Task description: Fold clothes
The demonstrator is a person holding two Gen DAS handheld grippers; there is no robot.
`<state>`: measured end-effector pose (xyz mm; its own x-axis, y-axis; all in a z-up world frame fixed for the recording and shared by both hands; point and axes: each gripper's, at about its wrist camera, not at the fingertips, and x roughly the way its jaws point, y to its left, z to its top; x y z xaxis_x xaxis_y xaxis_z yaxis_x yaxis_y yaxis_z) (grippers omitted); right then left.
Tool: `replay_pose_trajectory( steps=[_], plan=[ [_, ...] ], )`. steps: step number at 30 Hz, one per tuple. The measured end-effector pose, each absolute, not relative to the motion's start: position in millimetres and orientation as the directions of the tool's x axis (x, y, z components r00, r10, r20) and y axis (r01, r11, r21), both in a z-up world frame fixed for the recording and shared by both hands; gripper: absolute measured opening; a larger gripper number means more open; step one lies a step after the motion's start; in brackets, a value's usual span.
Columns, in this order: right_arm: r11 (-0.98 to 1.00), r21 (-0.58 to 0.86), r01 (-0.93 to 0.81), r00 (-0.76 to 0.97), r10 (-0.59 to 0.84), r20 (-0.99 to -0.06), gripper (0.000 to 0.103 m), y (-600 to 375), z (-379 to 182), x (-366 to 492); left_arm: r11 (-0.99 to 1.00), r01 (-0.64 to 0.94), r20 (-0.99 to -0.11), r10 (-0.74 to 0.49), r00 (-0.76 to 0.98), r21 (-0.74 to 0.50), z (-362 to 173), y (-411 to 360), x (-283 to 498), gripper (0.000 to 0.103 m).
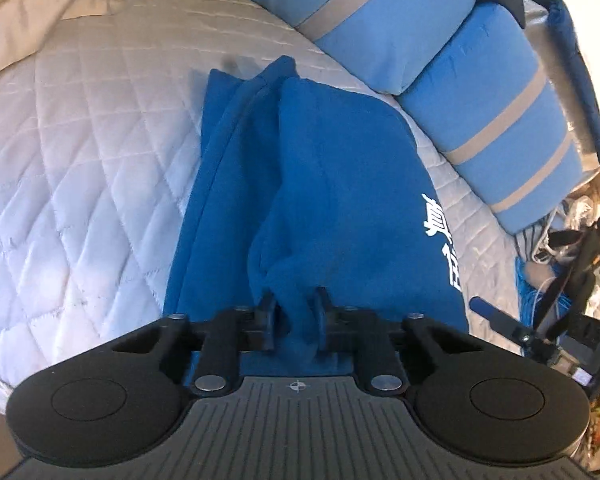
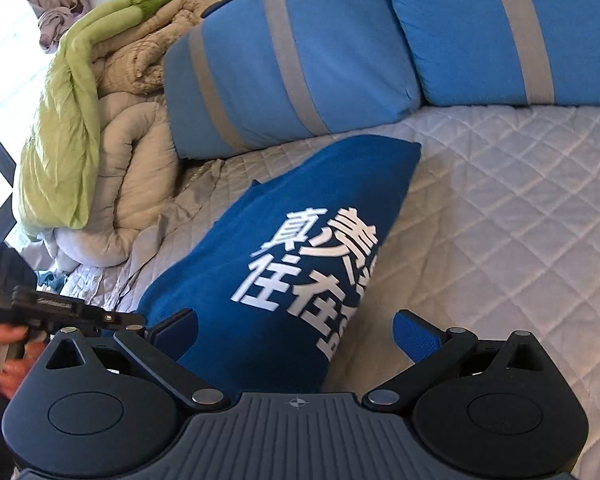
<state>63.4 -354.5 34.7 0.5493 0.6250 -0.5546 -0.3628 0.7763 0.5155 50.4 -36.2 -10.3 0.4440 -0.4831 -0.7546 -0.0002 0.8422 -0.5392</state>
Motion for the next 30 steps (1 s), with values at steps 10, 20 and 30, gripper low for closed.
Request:
replay_pose_trajectory(
  steps=[10,20,30],
  plan=[
    [0.764,0.556,-0.327,0.540,0.634,-0.554,0.103,-367.6,25.0,62.1,0.946,0.004,-0.722,-0.250,0.646,-0.323,40.3,-15.0,-4.3,0.010],
    [0.768,0.547,-0.335,0.521,0.634,-0.571,0.103,-362.3,22.5,63.0,0.939,-0.033,-0.772,-0.261,0.580,-0.342,-11.4,-7.5,-7.7,0.023],
    [0.764,0.551,-0.336,0.492,0.641,-0.590,0.103,-335.5,31.0,63.8,0.881,-0.048,-0.696,-0.336,0.635,-0.470,3.9,10.3,-20.4,0.057]
  ],
)
